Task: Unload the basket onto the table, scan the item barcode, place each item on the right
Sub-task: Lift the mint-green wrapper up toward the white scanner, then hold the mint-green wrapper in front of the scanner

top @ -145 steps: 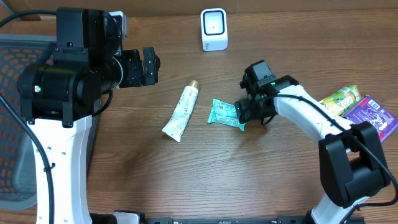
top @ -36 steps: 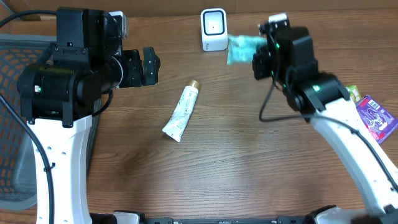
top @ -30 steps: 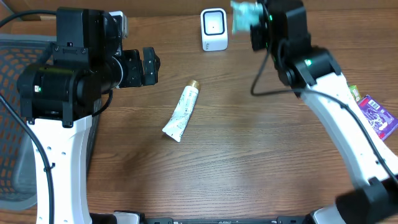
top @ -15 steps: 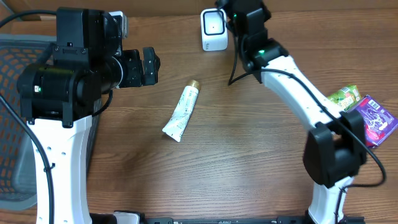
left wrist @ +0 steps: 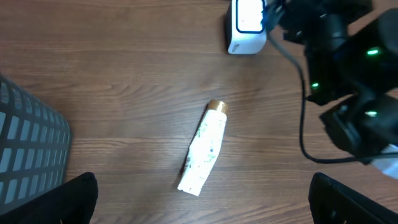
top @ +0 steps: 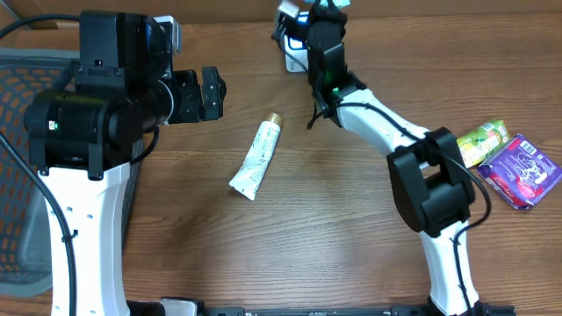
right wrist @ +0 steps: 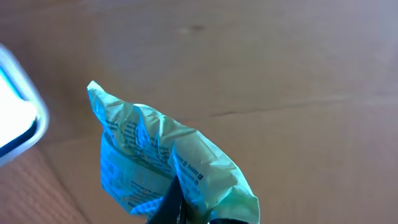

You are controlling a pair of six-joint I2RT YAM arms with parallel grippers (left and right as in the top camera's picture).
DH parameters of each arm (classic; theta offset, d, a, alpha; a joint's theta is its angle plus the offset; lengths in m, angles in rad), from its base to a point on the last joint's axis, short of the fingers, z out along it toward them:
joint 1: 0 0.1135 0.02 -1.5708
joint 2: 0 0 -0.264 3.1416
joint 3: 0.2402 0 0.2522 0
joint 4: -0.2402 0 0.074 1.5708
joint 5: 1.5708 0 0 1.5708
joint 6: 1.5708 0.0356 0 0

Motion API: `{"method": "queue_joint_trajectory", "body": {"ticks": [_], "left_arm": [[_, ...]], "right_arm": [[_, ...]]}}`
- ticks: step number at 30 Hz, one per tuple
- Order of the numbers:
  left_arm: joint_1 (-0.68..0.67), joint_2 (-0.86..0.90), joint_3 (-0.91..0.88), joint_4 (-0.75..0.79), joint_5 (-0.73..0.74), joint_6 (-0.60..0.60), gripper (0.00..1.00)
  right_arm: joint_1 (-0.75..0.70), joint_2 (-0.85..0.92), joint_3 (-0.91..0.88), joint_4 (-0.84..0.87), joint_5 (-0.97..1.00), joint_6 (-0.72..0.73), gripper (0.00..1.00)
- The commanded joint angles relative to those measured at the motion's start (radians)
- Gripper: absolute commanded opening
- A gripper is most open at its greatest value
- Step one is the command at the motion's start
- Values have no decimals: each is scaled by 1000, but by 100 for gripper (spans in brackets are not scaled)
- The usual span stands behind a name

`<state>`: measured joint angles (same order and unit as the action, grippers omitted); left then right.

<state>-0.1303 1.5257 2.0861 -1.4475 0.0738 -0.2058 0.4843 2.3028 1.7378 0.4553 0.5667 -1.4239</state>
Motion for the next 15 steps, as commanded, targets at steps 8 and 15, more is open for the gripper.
{"method": "queue_joint_trajectory", "body": {"ticks": [8,15], "left_arm": [[-1,6,9,0,-3,19,100],[-1,6,9,0,-3,19,100]], "right_arm": [[8,31,22,47,15,-119,4],[32,32,22,50,17,-118,4]]}}
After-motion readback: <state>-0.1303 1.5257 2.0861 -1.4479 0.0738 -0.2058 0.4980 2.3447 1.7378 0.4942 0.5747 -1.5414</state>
